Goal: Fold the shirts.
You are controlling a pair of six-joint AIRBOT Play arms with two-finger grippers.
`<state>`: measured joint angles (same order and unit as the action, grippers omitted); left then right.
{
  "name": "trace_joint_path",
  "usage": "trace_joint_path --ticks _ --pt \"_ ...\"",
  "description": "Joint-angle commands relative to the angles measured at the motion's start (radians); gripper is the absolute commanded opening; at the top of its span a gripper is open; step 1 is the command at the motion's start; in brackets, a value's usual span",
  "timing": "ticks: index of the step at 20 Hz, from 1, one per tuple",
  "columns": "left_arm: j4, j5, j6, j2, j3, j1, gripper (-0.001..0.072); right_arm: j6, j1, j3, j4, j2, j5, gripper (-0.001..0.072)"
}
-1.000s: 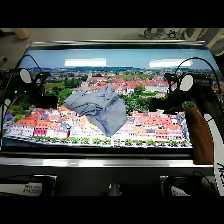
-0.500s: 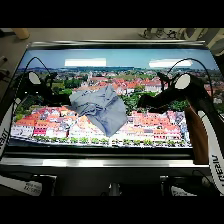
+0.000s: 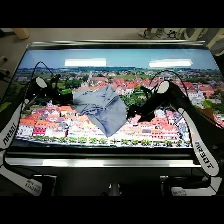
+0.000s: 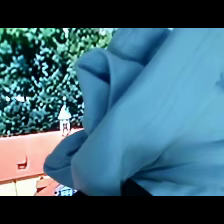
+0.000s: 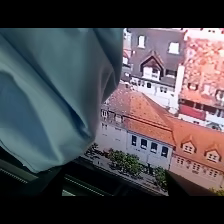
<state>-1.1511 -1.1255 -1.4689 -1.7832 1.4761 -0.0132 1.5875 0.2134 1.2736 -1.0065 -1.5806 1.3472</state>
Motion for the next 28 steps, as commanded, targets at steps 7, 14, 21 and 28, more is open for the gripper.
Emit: trace_joint_path --ticks 7,14,21,28 --pt "0.034 -0.019 0.053 0.102 0.006 -0.004 0.0040 -0.024 0.138 0.006 0.138 -0.109 -0.206 0.0017" --pt "0.034 0.123 0.078 0.643 0.039 -0.015 0.0039 -0.094 -0.022 0.314 -0.087 0.330 -0.118 0.0014" --pt "-0.233 0.140 -0.122 1.189 0.058 -0.017 0.0039 0.019 -0.036 0.424 -0.233 0.831 -0.273 0.0014" --pt "-0.256 0.052 -0.133 1.161 -0.035 -0.018 0.0039 0.133 -0.036 0.386 -0.376 0.762 0.283 0.0015"
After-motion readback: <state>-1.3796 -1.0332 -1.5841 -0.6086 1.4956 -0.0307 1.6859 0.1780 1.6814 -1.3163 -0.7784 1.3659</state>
